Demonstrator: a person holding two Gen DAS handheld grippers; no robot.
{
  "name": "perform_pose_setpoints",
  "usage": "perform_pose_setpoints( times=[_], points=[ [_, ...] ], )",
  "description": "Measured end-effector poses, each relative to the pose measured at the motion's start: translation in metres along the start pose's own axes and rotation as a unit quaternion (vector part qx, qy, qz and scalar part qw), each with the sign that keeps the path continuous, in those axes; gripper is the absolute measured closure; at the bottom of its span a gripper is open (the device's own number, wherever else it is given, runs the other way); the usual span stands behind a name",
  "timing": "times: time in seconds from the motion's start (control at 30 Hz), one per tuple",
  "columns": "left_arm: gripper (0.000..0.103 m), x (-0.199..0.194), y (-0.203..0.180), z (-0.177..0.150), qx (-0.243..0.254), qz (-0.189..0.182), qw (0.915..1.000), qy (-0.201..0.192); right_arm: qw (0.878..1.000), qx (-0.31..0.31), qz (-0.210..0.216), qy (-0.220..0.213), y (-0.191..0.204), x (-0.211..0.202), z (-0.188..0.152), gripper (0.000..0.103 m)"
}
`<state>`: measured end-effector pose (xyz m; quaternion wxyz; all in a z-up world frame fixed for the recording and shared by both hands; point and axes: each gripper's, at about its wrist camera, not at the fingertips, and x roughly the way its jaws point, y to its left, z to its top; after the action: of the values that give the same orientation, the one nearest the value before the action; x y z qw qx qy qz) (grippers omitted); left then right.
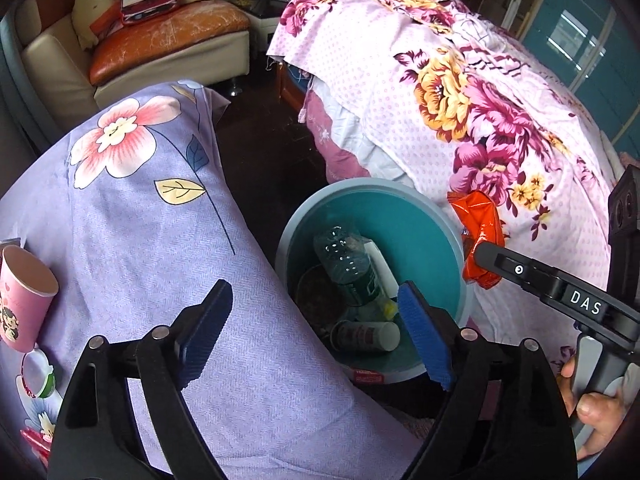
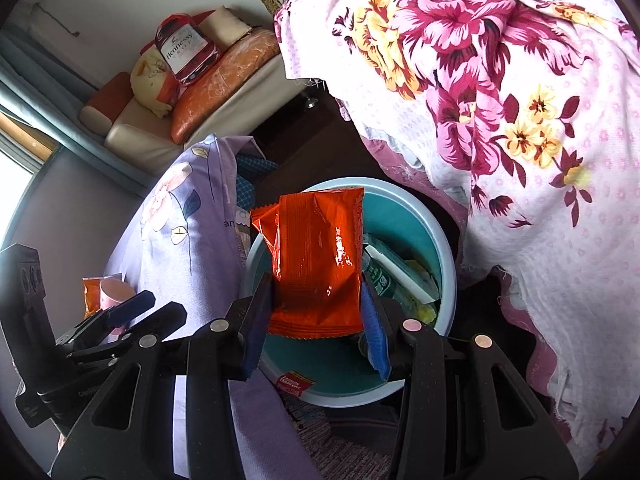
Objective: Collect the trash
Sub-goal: 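Carry the bun half and red snack bag over the teal bin, then open both tools over the bin and move back to the table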
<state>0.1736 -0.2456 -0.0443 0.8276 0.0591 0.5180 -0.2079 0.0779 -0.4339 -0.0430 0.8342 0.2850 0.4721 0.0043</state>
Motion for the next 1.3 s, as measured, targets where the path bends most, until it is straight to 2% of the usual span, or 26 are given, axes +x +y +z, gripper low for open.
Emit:
perform_pose_setpoints(
  times=[0.23, 0.3, 0.37, 0.53, 1.0, 1.3],
  points=[
    [0.014, -0.002, 0.012, -0.005, -0.022, -0.011, 0.9997, 0.001, 1.0, 0.002, -0.007, 0.01, 0.005, 0.007, -0.001, 0.045],
    [0.014, -0.004, 0.015, -0.006, -0.027, -0.014, 0.9995, 0.001, 1.0, 0.004, -0.01, 0.011, 0.005, 0.008, -0.002, 0.043],
    [0.014, -0.006, 0.018, -0.008, -0.03, -0.016, 0.9994, -0.001, 1.0, 0.008, -0.014, 0.009, 0.006, 0.008, -0.003, 0.035],
    [0.011, -0.013, 0.024, -0.012, -0.039, -0.02, 0.999, -0.006, 1.0, 0.013, -0.019, 0.012, 0.01, 0.005, -0.006, 0.028],
    [0.008, -0.043, 0.053, -0.04, -0.07, -0.032, 0.9969, -0.016, 0.999, -0.01, -0.027, 0.027, 0.048, -0.005, -0.025, 0.026],
    [0.007, -0.065, 0.102, -0.076, -0.114, -0.029, 0.9929, -0.02, 0.997, -0.049, -0.024, 0.048, 0.093, 0.001, -0.045, 0.025]
  ],
)
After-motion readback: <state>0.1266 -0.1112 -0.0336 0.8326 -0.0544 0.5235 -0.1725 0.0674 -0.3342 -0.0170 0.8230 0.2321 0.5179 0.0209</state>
